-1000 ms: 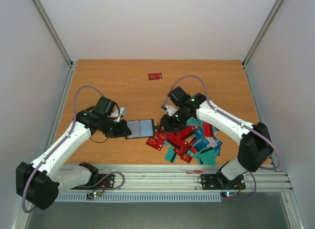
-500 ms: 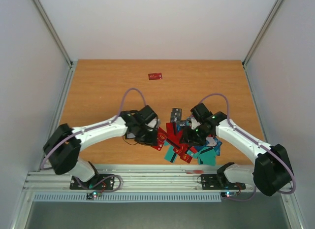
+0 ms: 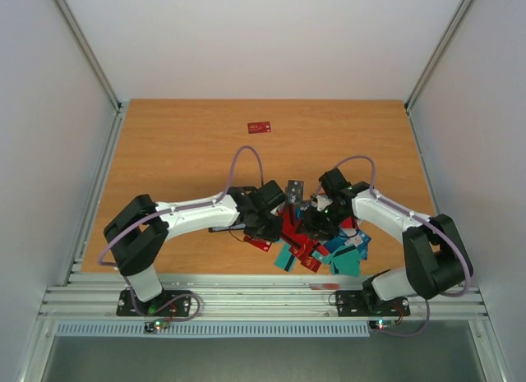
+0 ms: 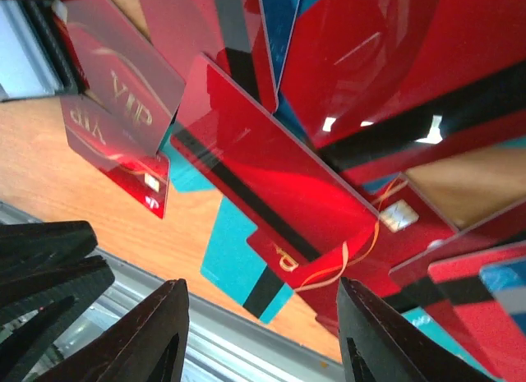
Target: Put the credit cards into the card holder
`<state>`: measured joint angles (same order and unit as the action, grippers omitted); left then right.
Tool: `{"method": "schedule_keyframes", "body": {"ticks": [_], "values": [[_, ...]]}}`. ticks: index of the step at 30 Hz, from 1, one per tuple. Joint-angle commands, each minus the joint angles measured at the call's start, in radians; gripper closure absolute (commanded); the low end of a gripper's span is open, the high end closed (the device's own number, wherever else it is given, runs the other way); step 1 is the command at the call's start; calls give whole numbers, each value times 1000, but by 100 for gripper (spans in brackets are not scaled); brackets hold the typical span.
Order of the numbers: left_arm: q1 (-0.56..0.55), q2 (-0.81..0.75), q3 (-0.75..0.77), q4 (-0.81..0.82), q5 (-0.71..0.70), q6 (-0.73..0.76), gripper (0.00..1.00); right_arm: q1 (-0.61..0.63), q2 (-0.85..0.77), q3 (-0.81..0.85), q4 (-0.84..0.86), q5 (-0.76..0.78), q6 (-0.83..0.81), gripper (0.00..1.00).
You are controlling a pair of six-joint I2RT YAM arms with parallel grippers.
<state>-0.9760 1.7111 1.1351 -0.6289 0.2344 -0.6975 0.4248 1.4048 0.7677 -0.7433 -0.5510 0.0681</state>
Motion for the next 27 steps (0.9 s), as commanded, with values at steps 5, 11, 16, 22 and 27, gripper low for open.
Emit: {"method": "schedule_keyframes", "body": {"ticks": [5,11,16,22,27], "values": [[-4,115,71,71,-24,-26,83,-104,94,16,62,-109,-117,49],[1,158,105,49,-32,3,85,-117,115,3,73,-125,-125,49],[15,187,117,59,-19,26,93,-133,126,-9,79,-137,-131,49],[17,212,129,75,12,53,98,-138,133,-17,74,-133,-140,49],[17,244,137,73,30,70,98,-138,150,-38,101,-147,-132,49]]}}
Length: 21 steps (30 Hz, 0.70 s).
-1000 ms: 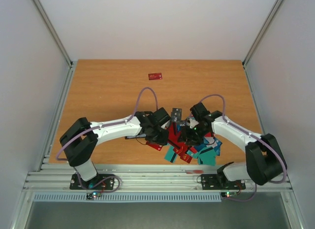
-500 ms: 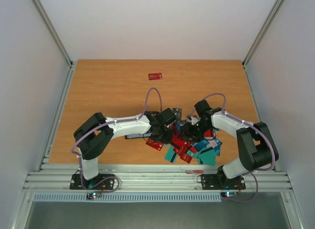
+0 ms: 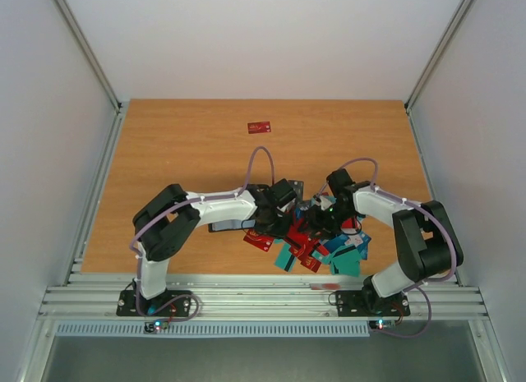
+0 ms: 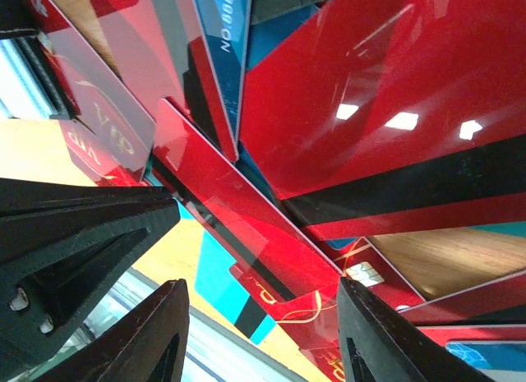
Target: Put the credit cards into the card holder
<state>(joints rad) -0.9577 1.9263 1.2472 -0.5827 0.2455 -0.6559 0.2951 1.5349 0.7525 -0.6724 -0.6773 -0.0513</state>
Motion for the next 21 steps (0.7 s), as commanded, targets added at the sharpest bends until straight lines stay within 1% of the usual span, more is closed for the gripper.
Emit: {"method": "schedule_keyframes", "body": {"ticks": [1,16,21], "values": [[0,32,21,25,17,29,98,-9,23,-27,36,-23,-11,49],[9,51,-23,51,27,32,99,-9,82,-46,75,-61,-15,49],[12,50,-45,78,47,29,99,-9,82,-58,114,-117,-8,52]]}}
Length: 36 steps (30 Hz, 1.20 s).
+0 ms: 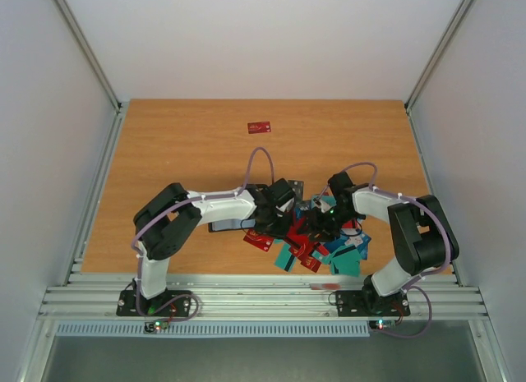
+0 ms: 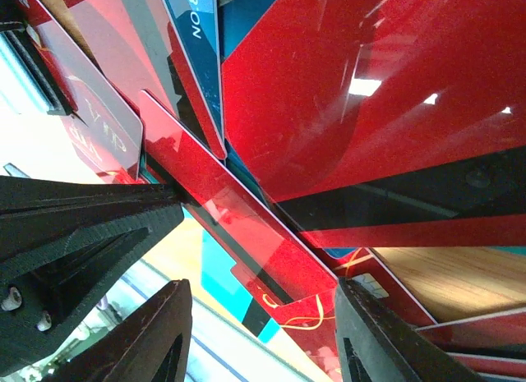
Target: Put the credit cards into the card holder
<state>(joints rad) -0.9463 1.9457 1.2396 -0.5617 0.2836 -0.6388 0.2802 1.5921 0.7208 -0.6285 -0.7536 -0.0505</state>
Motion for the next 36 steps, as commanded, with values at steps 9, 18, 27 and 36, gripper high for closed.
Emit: {"method": "schedule_keyframes", "body": {"ticks": [9,18,27,36], "values": [[12,20,-94,137,65,-4,100,6,2,-67,164,-151,21,59],[18,-12,-135,203,107,1,100,6,0,-108,261,-224,49,66],[27,-191,-131,86,8,33,99,5,-30,-96,175,-162,25,66],[60,-191,-158,33,-39,72,99,6,-63,-93,126,-117,31,64]]}}
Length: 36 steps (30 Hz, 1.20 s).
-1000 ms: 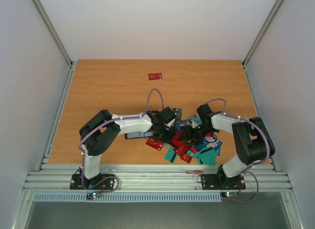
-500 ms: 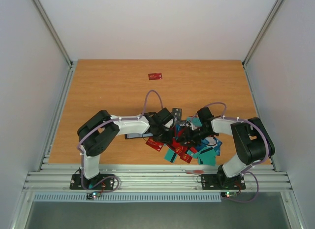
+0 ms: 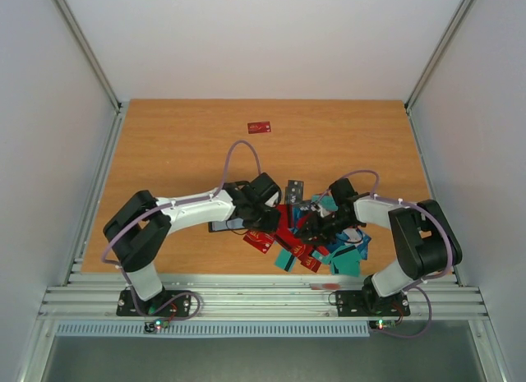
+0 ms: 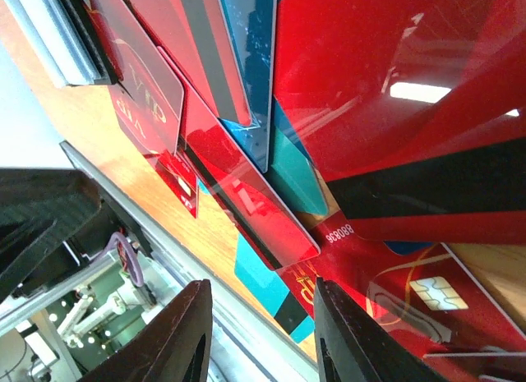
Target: Put the credit cards into the card holder
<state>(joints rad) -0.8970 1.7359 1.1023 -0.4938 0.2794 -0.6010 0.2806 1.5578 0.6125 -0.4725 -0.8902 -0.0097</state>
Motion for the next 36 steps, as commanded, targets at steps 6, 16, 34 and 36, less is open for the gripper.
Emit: {"method": "schedule_keyframes", "body": {"ticks": [6,16,34,36], "values": [[12,69,13,-66,-57,75,99,6,-24,45,-57,29,-21,61],[24,57,11,-52,-62,117,99,8,35,119,-70,32,-38,59],[3,101,2,91,200,185,99,39,146,161,-114,69,-141,58],[-5,102,-12,99,212,185,99,46,156,159,-114,75,-147,58]]}}
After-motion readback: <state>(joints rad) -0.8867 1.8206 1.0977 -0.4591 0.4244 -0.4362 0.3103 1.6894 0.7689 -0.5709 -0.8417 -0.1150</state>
